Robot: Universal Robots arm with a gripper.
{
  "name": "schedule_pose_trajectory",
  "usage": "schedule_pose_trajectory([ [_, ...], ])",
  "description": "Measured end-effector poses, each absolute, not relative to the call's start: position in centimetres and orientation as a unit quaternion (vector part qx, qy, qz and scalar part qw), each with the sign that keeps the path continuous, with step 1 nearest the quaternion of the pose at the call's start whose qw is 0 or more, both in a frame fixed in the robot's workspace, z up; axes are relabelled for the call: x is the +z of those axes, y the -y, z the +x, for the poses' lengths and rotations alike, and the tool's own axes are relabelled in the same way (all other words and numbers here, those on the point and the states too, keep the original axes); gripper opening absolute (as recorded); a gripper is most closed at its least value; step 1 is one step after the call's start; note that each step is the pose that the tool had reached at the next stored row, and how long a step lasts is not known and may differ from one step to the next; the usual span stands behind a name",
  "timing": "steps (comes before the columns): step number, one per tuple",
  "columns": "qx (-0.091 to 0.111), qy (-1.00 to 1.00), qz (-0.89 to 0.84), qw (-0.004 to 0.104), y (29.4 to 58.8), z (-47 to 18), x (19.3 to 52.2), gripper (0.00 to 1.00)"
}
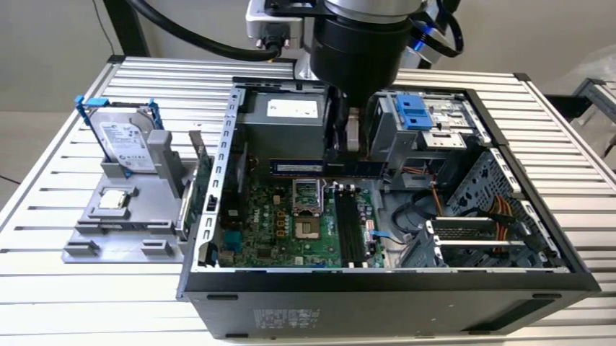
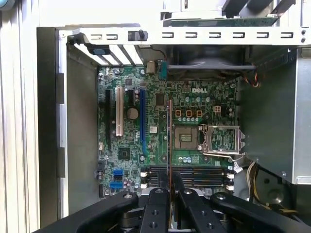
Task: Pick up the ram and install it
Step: 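Pick up the ram and move it above insertion slot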
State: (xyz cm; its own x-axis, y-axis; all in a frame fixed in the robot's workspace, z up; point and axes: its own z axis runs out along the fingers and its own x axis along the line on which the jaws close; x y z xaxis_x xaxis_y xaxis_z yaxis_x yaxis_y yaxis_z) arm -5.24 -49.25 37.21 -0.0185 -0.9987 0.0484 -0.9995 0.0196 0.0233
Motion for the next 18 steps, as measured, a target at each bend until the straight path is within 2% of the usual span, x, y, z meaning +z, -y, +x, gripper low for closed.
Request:
schedule_pose_trajectory([
  [18, 0.009, 0.714, 0.700, 0.025, 49.25, -4.22, 37.21, 0.00],
])
